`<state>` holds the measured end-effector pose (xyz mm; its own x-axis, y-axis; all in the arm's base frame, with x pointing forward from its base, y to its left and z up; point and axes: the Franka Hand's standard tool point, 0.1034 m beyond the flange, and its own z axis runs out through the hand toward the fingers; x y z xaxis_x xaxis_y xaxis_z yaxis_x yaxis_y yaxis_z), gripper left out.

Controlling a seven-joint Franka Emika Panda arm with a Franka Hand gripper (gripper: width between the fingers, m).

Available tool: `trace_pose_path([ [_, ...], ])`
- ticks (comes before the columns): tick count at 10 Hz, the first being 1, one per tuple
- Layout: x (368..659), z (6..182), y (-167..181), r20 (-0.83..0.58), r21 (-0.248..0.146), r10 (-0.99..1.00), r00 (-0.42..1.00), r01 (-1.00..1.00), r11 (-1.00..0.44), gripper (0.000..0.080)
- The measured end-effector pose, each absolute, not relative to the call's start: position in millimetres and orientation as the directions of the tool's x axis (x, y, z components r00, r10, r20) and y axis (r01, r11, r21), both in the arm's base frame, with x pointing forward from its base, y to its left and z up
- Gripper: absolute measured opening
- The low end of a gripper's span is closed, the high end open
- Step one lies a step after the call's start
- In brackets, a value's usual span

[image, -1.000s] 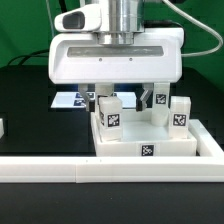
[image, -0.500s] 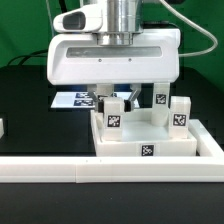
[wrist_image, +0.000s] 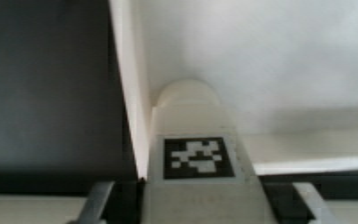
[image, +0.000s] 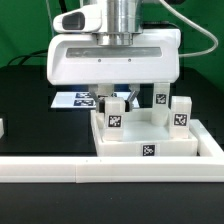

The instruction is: Assemble square table

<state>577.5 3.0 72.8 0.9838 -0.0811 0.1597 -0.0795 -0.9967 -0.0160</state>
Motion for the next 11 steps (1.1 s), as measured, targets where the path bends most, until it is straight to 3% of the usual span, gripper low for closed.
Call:
trace_pose_path([
  [5, 575.0, 70.8, 6.9, 0.168, -0.098, -0.534, 0.829, -0.525, -0.846, 0.0291],
  [8, 574.7, 71.4, 6.6, 0.125, -0.151, -0.797, 0.591, -0.783, -0.604, 0.0291],
  [11, 574.5, 71.1, 10.4, 0.078, -0.174, -0.935, 0.347, -0.918, -0.355, 0.0292],
])
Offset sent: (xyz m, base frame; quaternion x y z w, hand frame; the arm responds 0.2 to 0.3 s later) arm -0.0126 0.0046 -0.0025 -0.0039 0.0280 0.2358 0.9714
